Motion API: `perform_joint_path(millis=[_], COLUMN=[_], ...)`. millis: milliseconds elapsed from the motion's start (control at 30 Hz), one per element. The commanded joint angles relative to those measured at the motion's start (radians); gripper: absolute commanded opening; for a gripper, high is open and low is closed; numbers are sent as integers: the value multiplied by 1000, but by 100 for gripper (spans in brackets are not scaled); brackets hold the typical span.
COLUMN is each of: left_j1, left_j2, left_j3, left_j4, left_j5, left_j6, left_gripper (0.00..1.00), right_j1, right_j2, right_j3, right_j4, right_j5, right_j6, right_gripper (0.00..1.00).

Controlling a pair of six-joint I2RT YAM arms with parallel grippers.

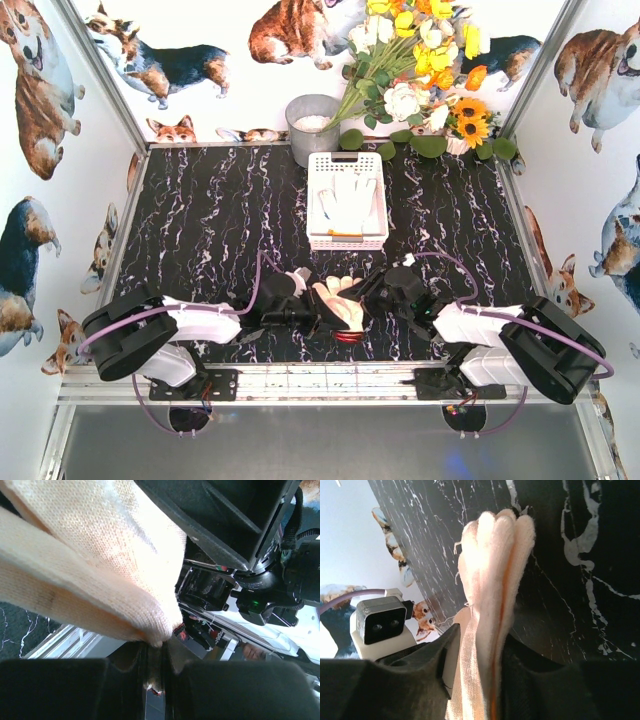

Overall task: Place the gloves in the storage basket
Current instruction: Pick up the glove from the center of the board, then place the glove in the bin.

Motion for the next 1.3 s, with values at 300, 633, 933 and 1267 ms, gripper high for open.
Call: perform_joint_path(millis=[300, 633, 933, 1267], left_j1=[3, 7, 132, 298], left_j2=[-108, -228, -188, 49], left_j3=[44, 191, 332, 666], left_j4=[-175, -422, -446, -599], left_j5=[-43, -168, -178, -156], left_j6=[89, 308, 449, 706], left_gripper=[0, 0, 0, 0], right_j1=[-18, -42, -148, -291], right_j2=[-59, -199, -67, 186], right_j3=[66, 295, 589, 882], right_j4=[94, -204, -362, -379], right_j5=[-71, -75, -134, -220], right_j6=[8, -191, -434, -679], right_gripper=[0, 0, 0, 0])
